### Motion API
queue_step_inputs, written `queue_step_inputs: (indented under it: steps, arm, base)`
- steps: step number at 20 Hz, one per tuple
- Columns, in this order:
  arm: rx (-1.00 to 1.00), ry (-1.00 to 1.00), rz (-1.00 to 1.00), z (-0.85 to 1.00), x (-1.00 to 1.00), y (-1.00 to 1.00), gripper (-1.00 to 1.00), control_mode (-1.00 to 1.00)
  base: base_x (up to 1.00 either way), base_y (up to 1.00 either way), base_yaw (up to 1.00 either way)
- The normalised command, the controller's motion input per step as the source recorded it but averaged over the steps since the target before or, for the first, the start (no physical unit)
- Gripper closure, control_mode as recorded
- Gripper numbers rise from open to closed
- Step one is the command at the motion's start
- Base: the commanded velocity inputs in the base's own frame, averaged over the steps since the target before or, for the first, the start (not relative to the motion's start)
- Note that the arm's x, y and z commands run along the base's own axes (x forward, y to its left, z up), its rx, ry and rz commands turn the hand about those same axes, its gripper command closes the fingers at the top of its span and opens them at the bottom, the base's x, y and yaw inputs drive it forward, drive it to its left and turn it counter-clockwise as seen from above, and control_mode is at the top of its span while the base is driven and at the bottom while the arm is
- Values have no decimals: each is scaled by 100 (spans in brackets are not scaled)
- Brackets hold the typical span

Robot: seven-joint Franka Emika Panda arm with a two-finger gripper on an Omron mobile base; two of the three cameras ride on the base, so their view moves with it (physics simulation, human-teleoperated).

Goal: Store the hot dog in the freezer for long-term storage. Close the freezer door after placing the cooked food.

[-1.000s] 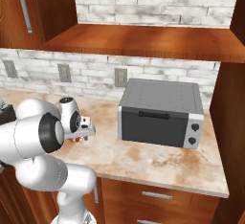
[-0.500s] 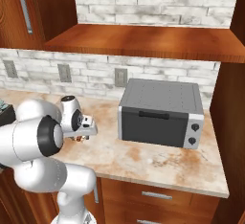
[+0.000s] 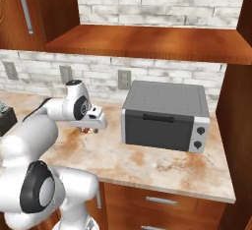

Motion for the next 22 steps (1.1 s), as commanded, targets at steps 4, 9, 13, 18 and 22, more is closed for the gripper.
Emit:
queue_step_inputs:
  steps: [4,9,13,18,22]
  arm:
    - [17,-4,-12,86,-41,-31,100,-100]
    - [13,-21,-2,56,-54,-2,100,-100]
    - [2,-31,0,39,-65,-13,100,-100]
    - [0,-26,0,42,-66,-26,100,-100]
    - [0,-6,0,66,-46,-18,100,-100]
  base:
    - [0,0,0]
    - [0,0,0]
    - [0,0,0]
    - [0,0,0]
    - [0,0,0]
